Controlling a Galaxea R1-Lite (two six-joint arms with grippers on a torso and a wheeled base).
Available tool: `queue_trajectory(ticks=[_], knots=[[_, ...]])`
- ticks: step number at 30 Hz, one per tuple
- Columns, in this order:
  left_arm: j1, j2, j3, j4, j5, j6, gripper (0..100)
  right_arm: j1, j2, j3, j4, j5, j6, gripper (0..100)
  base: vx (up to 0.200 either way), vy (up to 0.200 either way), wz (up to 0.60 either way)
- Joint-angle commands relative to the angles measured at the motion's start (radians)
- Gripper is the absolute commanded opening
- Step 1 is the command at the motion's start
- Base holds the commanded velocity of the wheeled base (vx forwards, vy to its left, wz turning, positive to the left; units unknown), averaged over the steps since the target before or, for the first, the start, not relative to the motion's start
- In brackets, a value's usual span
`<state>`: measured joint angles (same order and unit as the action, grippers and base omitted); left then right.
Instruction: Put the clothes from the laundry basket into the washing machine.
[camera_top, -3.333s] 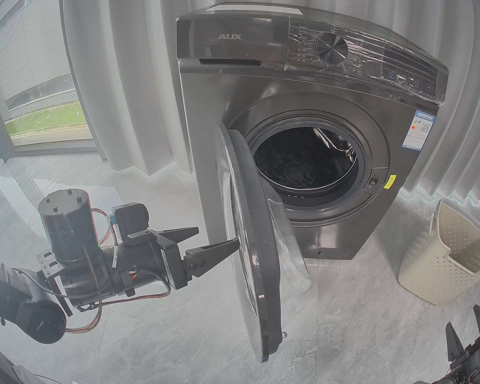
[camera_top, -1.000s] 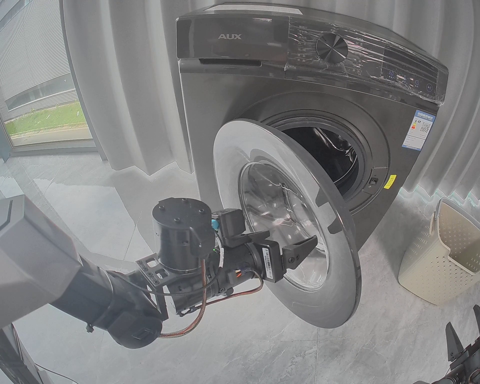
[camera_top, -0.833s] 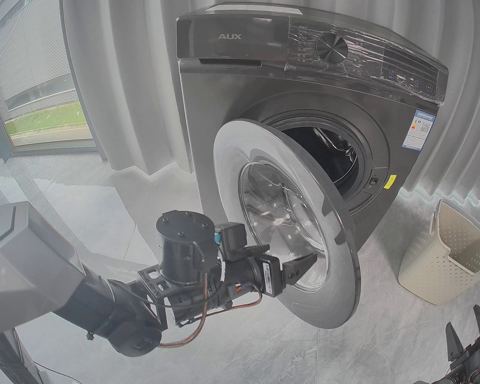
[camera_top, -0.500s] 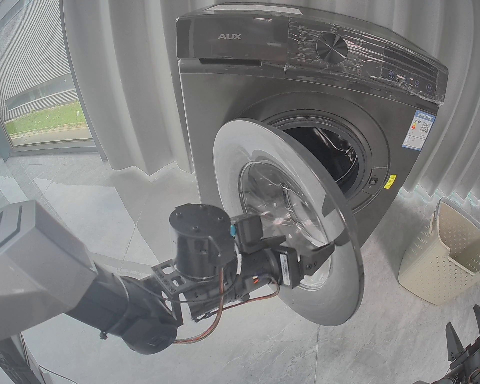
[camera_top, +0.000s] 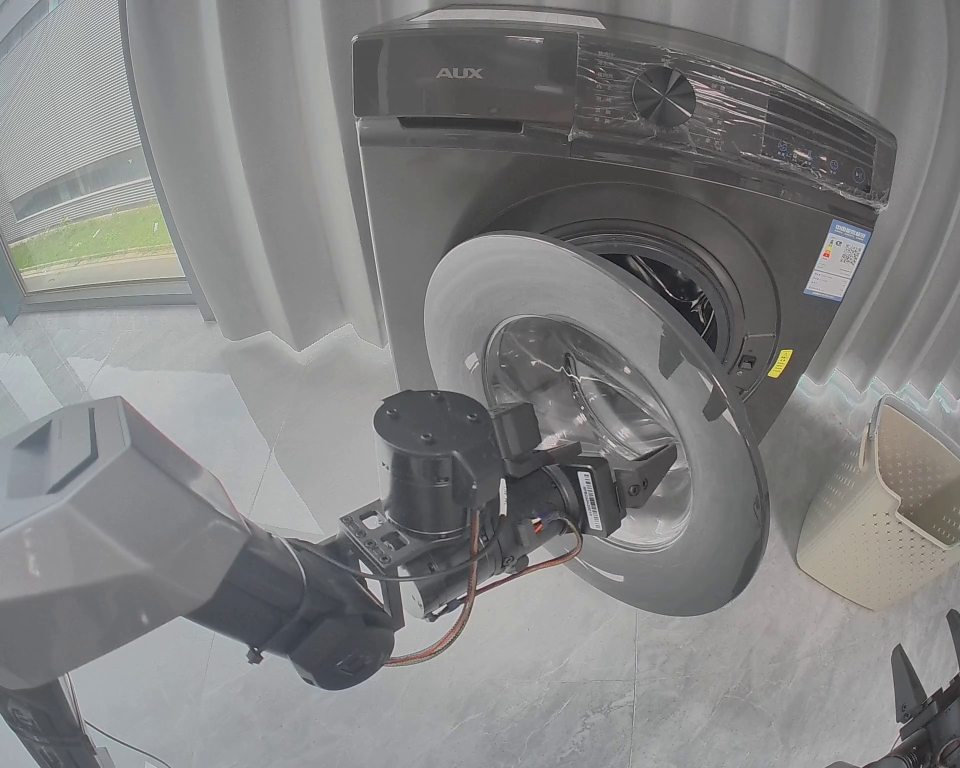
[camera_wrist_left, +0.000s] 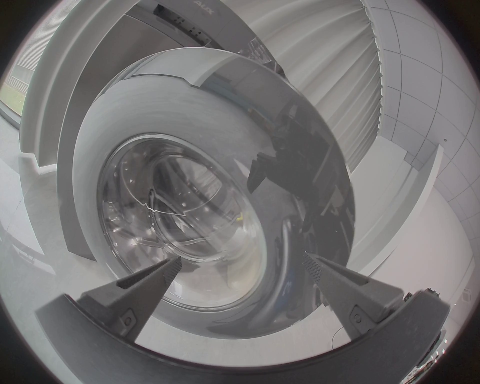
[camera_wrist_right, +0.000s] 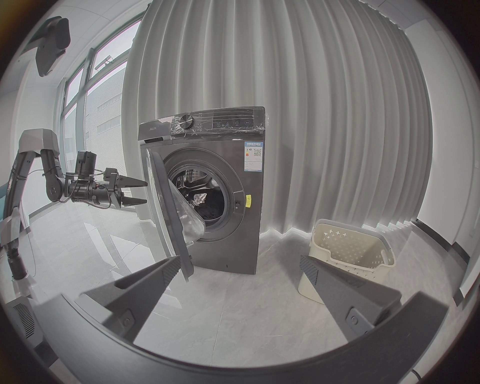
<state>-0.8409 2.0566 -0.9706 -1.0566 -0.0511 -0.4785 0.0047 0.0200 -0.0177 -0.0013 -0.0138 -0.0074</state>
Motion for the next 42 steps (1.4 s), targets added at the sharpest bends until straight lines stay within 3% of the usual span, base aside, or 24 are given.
queue_trajectory(ticks=[1, 6, 12, 13, 17, 24, 29, 32, 38, 42], knots=[[0.017, 0.008, -0.011, 0.007, -0.009, 0.001, 100, 0.000, 0.001, 0.018, 0.000, 0.000, 0.000, 100, 0.000, 0.000, 0.00], [0.019, 0.039, -0.065, 0.009, -0.032, -0.002, 100, 0.000, 0.001, 0.018, 0.000, 0.000, 0.001, 100, 0.000, 0.000, 0.00], [0.026, 0.106, -0.154, 0.009, -0.018, -0.005, 100, 0.000, 0.001, 0.018, 0.000, -0.002, 0.003, 100, 0.000, 0.000, 0.00], [0.037, 0.135, -0.184, 0.006, 0.007, -0.005, 100, 0.000, 0.001, 0.018, 0.000, -0.002, 0.003, 100, 0.000, 0.000, 0.00], [0.037, 0.126, -0.157, 0.003, 0.010, -0.005, 100, 0.001, 0.001, 0.018, 0.000, -0.002, 0.001, 100, 0.000, 0.000, 0.00], [0.019, -0.095, 0.175, -0.029, 0.013, 0.018, 100, 0.001, 0.001, 0.018, 0.000, -0.002, 0.001, 100, 0.000, 0.000, 0.00], [0.042, -0.230, 0.405, -0.135, 0.016, 0.084, 100, 0.001, 0.001, 0.018, 0.000, 0.000, -0.002, 100, 0.000, 0.000, 0.00], [0.072, -0.300, 0.507, -0.220, 0.042, 0.116, 100, 0.001, 0.001, 0.018, 0.000, 0.000, -0.002, 100, 0.000, 0.000, 0.00], [0.080, -0.389, 0.699, -0.350, 0.045, 0.124, 100, 0.001, 0.001, 0.018, 0.000, 0.000, -0.002, 100, 0.000, 0.000, 0.00], [0.147, -0.460, 0.851, -0.500, 0.043, 0.136, 100, 0.001, 0.001, 0.018, 0.000, 0.000, -0.002, 100, 0.000, 0.000, 0.00]])
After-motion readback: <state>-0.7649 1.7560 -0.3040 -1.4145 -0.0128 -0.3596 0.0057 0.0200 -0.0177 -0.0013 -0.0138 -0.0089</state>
